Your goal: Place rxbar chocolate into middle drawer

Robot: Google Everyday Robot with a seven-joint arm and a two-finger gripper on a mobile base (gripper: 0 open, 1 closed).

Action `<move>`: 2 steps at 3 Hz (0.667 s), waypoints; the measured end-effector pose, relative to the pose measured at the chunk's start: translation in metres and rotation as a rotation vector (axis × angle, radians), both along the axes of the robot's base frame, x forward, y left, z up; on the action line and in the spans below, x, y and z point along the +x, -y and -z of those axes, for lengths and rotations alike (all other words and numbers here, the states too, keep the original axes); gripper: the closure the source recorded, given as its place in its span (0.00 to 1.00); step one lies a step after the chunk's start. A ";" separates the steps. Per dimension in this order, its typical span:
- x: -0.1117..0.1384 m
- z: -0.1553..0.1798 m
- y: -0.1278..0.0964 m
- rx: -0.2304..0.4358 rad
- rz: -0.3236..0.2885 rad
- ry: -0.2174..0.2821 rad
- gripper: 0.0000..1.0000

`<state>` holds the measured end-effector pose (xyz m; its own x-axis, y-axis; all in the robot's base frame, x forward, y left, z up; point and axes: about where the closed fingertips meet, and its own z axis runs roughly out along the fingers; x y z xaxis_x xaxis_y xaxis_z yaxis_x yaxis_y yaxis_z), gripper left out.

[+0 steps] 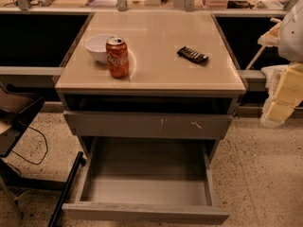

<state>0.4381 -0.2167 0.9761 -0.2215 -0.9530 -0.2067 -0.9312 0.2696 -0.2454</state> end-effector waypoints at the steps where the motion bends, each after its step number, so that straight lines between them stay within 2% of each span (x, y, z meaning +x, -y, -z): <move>1: 0.000 0.000 0.000 0.000 0.000 0.000 0.00; 2: 0.016 -0.004 0.001 -0.004 -0.001 0.024 0.00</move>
Offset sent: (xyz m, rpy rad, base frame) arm 0.0365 -0.0039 0.0039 -0.0105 -0.0316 0.0041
